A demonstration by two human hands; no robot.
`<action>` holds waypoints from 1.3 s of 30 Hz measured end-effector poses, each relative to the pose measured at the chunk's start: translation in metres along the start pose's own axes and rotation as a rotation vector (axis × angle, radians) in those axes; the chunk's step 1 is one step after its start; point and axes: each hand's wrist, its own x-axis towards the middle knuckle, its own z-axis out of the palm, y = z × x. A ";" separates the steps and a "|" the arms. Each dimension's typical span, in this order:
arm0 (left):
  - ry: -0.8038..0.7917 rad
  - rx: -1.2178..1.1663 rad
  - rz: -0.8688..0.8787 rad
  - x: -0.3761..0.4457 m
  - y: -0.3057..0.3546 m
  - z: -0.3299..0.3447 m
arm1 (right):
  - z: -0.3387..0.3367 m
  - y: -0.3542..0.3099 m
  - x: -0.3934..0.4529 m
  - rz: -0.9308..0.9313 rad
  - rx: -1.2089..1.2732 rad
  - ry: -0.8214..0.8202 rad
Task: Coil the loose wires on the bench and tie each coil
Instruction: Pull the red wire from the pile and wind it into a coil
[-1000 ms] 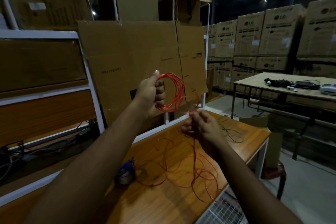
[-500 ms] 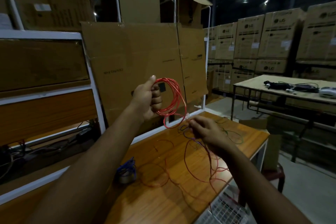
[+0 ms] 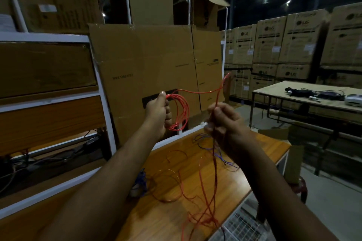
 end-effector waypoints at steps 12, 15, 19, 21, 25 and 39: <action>-0.229 -0.265 -0.136 -0.009 0.010 -0.004 | -0.063 0.039 0.019 0.143 -1.408 0.575; -0.232 -0.296 -0.142 -0.009 0.013 0.000 | -0.038 0.050 0.003 0.289 -1.755 0.245; -0.224 -0.244 -0.134 -0.008 0.009 0.003 | 0.004 0.040 -0.017 0.202 -1.789 -0.139; -0.223 -0.200 -0.130 -0.007 0.006 0.004 | 0.020 0.025 -0.021 0.051 -1.781 -0.317; -0.270 -0.133 -0.110 -0.012 0.002 0.007 | 0.034 0.004 -0.010 -0.270 -1.706 -0.338; -0.582 -0.001 -0.252 -0.028 0.014 0.023 | 0.009 -0.010 0.057 -0.518 -1.589 0.110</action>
